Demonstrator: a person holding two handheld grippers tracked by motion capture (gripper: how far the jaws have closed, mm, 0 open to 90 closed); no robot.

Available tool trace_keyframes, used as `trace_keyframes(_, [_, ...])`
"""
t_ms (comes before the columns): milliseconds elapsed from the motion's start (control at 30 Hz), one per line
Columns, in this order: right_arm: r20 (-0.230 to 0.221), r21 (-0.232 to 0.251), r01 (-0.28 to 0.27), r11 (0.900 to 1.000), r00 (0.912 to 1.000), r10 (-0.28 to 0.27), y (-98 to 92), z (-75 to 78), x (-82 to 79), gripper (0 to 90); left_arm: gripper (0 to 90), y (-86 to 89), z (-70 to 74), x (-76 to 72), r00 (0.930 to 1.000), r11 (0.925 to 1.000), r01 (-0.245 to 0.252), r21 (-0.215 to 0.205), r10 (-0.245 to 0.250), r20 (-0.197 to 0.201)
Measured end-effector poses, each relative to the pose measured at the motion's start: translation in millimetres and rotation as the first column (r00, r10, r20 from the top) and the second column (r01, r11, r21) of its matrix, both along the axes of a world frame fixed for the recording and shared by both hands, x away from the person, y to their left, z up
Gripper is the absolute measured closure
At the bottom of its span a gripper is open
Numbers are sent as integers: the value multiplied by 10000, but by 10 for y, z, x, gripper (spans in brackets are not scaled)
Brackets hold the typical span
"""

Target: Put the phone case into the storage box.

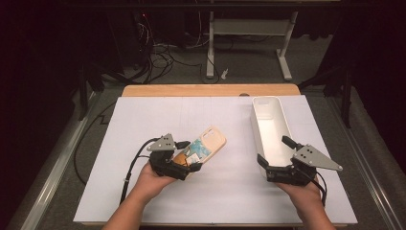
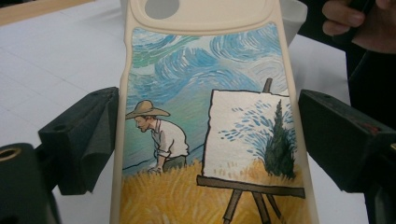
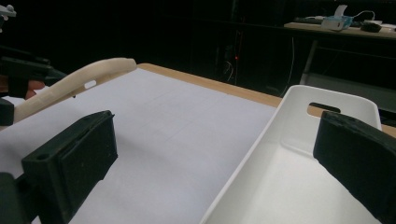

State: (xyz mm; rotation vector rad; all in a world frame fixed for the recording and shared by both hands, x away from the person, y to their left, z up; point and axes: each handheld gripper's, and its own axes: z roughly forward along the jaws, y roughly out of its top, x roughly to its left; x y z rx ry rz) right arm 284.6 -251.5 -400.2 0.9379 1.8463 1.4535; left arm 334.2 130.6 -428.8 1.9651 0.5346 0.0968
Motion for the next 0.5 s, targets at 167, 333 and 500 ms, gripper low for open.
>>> trace_keyframes(167, [16, -26, -159, 9999, 9999, 159, 26, 11, -13, 1, 107, -32, -59, -79, 9998, 9998, 178, 17, -178, -84])
trace_keyframes(333, [-47, -51, -281, 9996, 9996, 281, 50, 5, -28, 1, 108, -41, -73, -126, 9995, 9995, 307, 77, -307, -10])
trace_keyframes(500, [-77, -68, -474, 9989, 9988, 474, 78, 1, -41, 1, 108, -58, -70, -165, 9984, 9984, 559, 10, -559, 98])
